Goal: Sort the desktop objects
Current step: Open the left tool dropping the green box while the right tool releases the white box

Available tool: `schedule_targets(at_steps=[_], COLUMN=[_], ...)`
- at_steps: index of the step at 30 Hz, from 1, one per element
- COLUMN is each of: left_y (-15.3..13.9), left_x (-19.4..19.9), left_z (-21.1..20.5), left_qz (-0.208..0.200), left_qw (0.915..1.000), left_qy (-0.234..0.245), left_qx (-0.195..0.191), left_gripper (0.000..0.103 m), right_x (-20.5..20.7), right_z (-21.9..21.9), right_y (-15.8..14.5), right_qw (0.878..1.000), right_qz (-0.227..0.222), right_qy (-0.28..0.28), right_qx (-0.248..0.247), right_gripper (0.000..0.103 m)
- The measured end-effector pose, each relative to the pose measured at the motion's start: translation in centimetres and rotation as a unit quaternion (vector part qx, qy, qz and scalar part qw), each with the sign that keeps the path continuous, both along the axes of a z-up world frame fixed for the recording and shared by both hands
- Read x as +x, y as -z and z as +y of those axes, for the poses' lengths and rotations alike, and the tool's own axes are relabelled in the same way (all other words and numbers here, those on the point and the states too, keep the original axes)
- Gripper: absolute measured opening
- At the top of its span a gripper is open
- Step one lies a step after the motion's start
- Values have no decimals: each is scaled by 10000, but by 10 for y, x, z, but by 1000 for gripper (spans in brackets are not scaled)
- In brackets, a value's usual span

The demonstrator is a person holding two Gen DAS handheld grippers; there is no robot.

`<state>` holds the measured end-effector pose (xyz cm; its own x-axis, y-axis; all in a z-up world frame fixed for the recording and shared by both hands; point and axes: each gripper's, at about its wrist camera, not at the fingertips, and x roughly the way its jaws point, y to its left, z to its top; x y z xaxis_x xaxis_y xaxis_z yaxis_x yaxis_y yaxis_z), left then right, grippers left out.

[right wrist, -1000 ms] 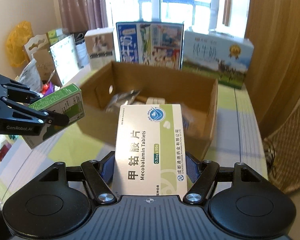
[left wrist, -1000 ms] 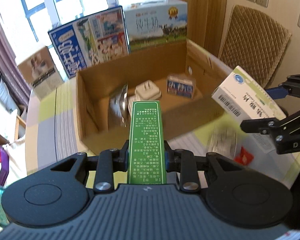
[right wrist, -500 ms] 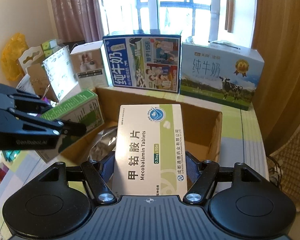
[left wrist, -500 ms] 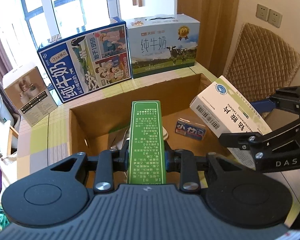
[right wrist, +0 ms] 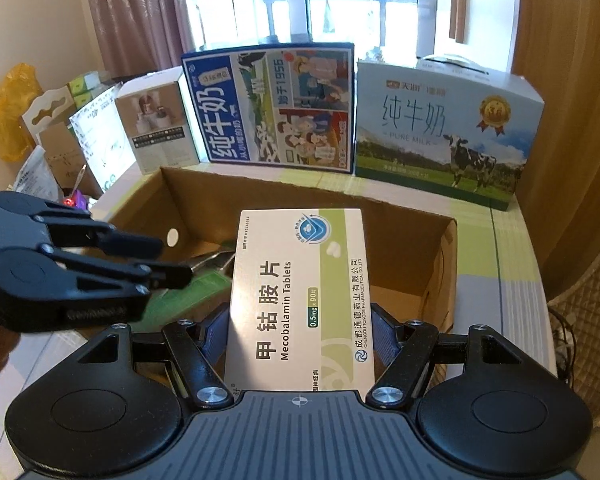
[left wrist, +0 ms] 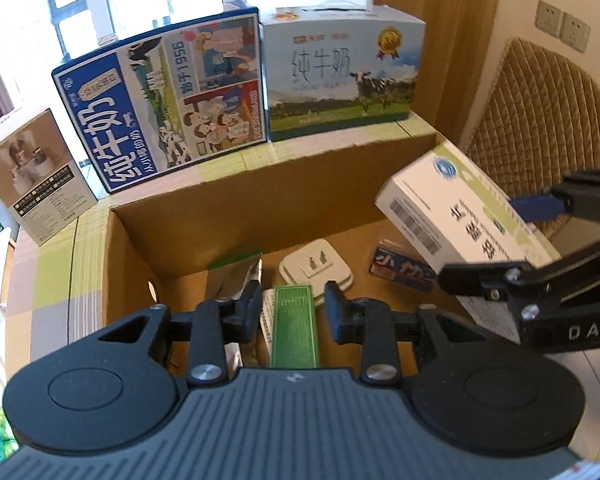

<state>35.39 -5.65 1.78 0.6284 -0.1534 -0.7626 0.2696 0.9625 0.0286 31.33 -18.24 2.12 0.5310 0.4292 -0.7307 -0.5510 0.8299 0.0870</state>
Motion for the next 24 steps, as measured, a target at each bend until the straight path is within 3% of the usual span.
schedule_targets(at_steps=[15,17,19,24], left_y=[-10,-10,-11,-14], left_x=[-36,-41,-47,-73], left_z=[30,30,31,32], left_qz=[-234,-236,-268,-328], left_qw=[9986,9986,9983,9977], left_qy=[-383,-395,-412,-442], left_qx=[-271,-272,-298,-384], left_gripper=[40,40,47,54], right_x=[-2,-3,-4,-17], right_z=[13,16,15,0], right_y=[7,5,2,-7], right_qw=[9999,9999,9998,9992], right_qz=[6,-17,-60,-87], right_qy=[-106,-124,-81,90], right_qx=[77,114,169,390], right_gripper=[68,72,78,79])
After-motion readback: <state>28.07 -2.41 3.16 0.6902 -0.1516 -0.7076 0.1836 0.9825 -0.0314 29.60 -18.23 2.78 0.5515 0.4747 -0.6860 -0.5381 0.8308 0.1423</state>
